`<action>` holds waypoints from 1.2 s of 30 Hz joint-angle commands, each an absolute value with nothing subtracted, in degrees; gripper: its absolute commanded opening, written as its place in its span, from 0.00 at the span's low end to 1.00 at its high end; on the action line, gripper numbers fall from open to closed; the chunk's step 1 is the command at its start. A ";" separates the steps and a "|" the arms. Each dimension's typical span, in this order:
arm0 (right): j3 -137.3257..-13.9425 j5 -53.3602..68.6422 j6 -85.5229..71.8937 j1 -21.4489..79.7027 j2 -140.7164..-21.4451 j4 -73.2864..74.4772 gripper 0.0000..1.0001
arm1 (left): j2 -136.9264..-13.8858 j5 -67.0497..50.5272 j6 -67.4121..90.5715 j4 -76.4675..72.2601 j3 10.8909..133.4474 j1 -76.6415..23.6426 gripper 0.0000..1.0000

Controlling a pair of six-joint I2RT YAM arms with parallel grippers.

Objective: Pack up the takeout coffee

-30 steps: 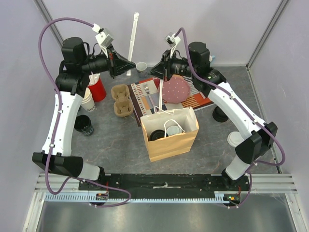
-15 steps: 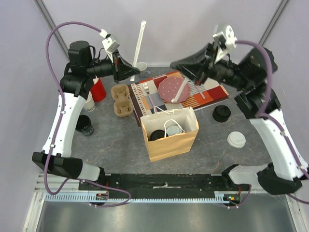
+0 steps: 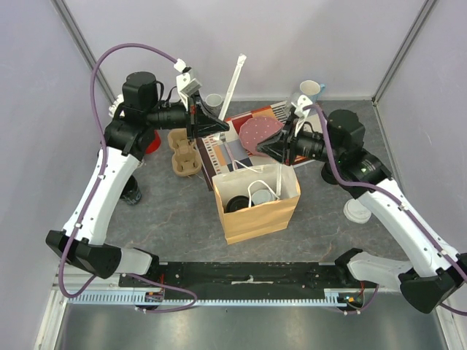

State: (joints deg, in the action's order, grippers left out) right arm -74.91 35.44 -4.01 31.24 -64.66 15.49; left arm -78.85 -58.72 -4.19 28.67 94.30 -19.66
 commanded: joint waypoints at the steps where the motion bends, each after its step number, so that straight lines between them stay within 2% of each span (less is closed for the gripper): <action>1: -71.98 34.89 -6.68 31.03 -63.20 9.75 0.43 | -76.82 -60.21 -5.36 27.51 93.78 -20.57 0.02; 2: -72.07 34.89 -6.33 31.11 -62.85 10.97 0.64 | -76.73 -60.21 -5.36 27.60 93.43 -20.57 0.02; 4: -73.12 33.85 -5.63 30.94 -61.53 12.12 0.88 | -76.47 -60.29 -5.45 27.42 93.25 -20.65 0.02; 5: -73.82 33.40 -4.23 30.94 -61.18 13.52 0.98 | -76.29 -60.38 -5.62 27.33 92.99 -20.65 0.02; 6: -75.83 32.96 -3.70 30.94 -61.08 14.41 0.98 | -76.20 -60.38 -5.45 27.07 92.81 -20.65 0.02; 12: -85.42 32.60 -6.13 31.02 -65.12 14.16 0.98 | -75.59 -60.91 -5.97 26.19 91.94 -20.65 0.02; 15: -89.03 35.51 -13.84 31.02 -69.07 3.64 0.98 | -75.15 -60.91 -6.15 26.28 91.50 -20.74 0.02; 16: -89.73 35.16 -16.15 31.03 -69.95 -3.01 0.98 | -75.06 -61.00 -6.24 26.28 91.32 -20.74 0.02; 19: -93.33 32.26 -20.91 31.11 -73.91 -10.52 0.98 | -74.53 -61.00 -6.42 26.28 91.14 -20.83 0.02; 24: -101.06 27.86 -23.64 31.46 -81.11 -12.13 0.94 | -73.83 -61.00 -6.42 26.37 90.62 -20.92 0.02; 27: -103.88 29.52 -26.10 31.64 -84.19 -13.18 0.83 | -73.74 -61.00 -6.33 26.45 90.53 -21.01 0.02; 30: -106.34 31.19 -27.25 32.43 -86.48 -14.06 0.59 | -73.92 -61.00 -6.07 26.37 90.70 -21.01 0.02; 31: -106.87 31.38 -27.25 32.61 -86.83 -13.80 0.42 | -74.00 -61.00 -6.06 26.37 90.70 -21.09 0.02; 32: -107.48 31.64 -27.25 32.69 -87.36 -13.62 0.36 | -74.09 -61.00 -5.89 26.37 90.70 -21.18 0.02; 33: -107.58 32.51 -27.16 32.61 -87.36 -13.71 0.34 | -74.09 -60.82 -5.54 26.37 90.70 -21.18 0.02; 34: -107.58 34.17 -26.90 32.78 -87.36 -13.71 0.43 | -74.18 -60.30 -5.10 26.28 90.88 -21.18 0.02; 36: -107.14 35.41 -26.63 32.87 -87.10 -13.89 0.45 | -74.36 -60.38 -5.01 26.37 90.88 -21.18 0.02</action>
